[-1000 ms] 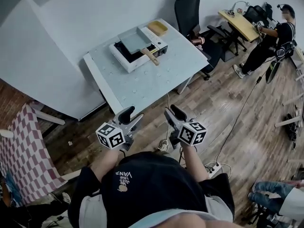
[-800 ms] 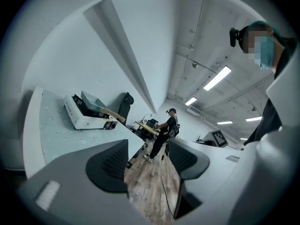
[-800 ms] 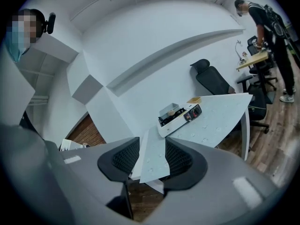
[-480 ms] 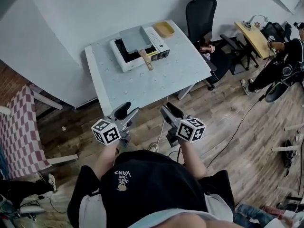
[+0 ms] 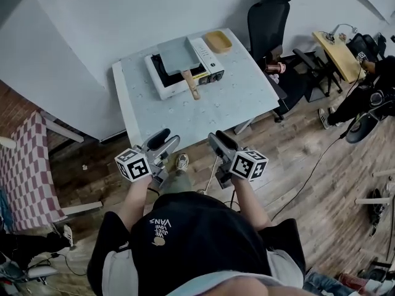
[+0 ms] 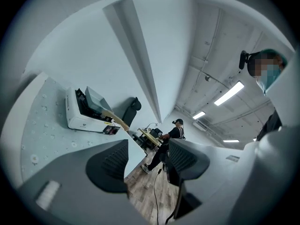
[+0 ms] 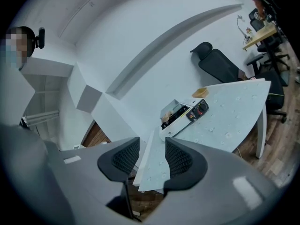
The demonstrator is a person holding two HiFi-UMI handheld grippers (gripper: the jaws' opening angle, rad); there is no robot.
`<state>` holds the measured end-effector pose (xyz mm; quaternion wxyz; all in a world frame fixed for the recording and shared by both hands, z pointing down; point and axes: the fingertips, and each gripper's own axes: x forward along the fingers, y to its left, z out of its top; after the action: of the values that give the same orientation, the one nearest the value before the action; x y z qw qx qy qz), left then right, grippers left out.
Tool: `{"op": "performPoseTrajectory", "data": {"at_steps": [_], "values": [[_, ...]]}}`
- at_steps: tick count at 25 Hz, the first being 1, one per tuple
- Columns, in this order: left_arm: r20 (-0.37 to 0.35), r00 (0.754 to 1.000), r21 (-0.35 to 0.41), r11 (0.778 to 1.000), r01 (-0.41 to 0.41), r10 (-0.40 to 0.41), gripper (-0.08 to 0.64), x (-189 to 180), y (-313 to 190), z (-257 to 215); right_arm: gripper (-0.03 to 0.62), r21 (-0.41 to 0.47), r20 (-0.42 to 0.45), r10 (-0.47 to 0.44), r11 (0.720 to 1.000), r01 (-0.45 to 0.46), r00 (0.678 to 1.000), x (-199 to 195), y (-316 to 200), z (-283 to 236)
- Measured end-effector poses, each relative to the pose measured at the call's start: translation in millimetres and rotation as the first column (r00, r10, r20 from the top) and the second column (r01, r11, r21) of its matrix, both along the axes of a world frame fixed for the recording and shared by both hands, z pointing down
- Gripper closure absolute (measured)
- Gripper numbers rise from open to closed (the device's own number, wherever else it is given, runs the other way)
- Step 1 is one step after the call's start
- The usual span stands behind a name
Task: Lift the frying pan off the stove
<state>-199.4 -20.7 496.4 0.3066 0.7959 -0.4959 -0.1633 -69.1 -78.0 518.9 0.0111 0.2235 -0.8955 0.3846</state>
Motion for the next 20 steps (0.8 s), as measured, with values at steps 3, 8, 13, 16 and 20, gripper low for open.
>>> {"op": "performPoseTrajectory", "data": {"at_steps": [3, 8, 13, 16, 20], "values": [[-0.032, 0.999, -0.007, 1.000, -0.027, 0.027, 0.313, -6, -24, 2, 0.431, -0.012, 0.005, 0.006, 1.000, -0.006, 1.000, -10, -14, 1], [-0.088, 0.995, 0.005, 0.998, -0.056, 0.056, 0.313, -25, -71, 1, 0.430, -0.049, 0.027, 0.013, 0.999, -0.011, 1.000, -28, -42, 0], [-0.130, 0.989, -0.008, 0.998, -0.069, 0.068, 0.302, -47, -113, 6, 0.391, -0.078, 0.038, 0.018, 0.997, -0.015, 0.999, -48, -73, 1], [-0.149, 0.987, -0.025, 0.997, -0.069, 0.064, 0.292, -57, -135, 11, 0.385, -0.109, 0.058, 0.029, 0.994, -0.022, 0.998, -56, -89, 2], [-0.196, 0.979, -0.050, 0.996, -0.076, 0.065, 0.284, -64, -157, 22, 0.373, -0.165, 0.080, 0.048, 0.986, -0.034, 0.996, -64, -104, 9]]}}
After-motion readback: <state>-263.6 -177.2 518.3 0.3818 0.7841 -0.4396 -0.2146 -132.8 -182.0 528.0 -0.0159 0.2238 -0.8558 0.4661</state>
